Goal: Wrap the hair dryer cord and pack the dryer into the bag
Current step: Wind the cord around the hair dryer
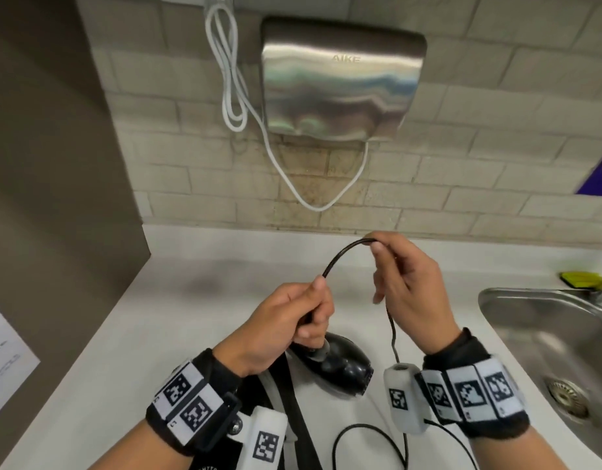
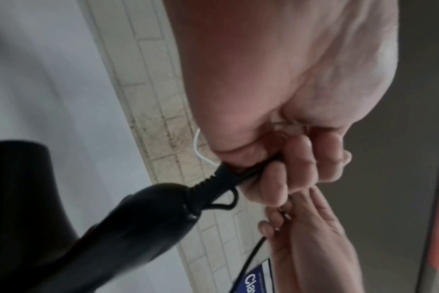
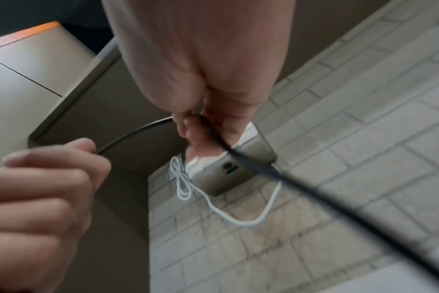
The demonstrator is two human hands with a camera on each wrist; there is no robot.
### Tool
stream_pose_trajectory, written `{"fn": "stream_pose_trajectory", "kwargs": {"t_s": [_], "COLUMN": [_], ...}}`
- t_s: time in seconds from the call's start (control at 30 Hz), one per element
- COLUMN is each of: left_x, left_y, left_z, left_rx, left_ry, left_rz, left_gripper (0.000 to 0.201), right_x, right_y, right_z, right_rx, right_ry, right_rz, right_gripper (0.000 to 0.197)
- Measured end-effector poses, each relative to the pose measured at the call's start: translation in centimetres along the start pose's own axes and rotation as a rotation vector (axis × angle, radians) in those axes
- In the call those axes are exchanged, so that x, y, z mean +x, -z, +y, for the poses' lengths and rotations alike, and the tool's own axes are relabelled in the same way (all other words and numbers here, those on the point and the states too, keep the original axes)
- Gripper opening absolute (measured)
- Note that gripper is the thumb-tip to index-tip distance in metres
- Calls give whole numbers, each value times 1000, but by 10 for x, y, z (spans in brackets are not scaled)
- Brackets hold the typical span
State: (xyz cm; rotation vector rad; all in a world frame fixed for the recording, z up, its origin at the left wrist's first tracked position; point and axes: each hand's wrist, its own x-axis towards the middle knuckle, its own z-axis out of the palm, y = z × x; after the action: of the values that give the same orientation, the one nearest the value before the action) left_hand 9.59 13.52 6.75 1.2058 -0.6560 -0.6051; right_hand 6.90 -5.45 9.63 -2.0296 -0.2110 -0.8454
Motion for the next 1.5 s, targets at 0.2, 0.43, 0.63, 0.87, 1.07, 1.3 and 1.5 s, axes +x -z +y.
{"fn": "stream_pose_trajectory", "kwargs": {"t_s": [0.2,0.43,0.63,0.87,1.07,1.3,1.5], "left_x": [7,15,14,10,3,0,0], "left_y": [1,9,2,-15,-18,-19,-18], "left_z": [-3,-3,-5,-5,-9,-7,-6], "left_rx": [-232,-460,-481,-227,91,327,325], "left_ry": [-35,-55,-93,-145,-142,-203,-105], "left_rz": [320,615,595,398,261,69,116], "left_gripper": [45,41,40,42,47,68,60], "right_x": [-25,-107,-110,-60,-31,-20,-18], "right_y": [-45,-51,-18,16,22,13,3], "right_z": [39,33,-2,-43,-40,-41,-27], "right_rx": [-106,-111,-639,-598,-229,-126,-120], "right_ry": [-239,-340,11,188,180,251,20], "right_rz": [-168,-291,-465,-625,-617,-499,-445], "right_gripper": [8,23,35,40,28,20,24]}}
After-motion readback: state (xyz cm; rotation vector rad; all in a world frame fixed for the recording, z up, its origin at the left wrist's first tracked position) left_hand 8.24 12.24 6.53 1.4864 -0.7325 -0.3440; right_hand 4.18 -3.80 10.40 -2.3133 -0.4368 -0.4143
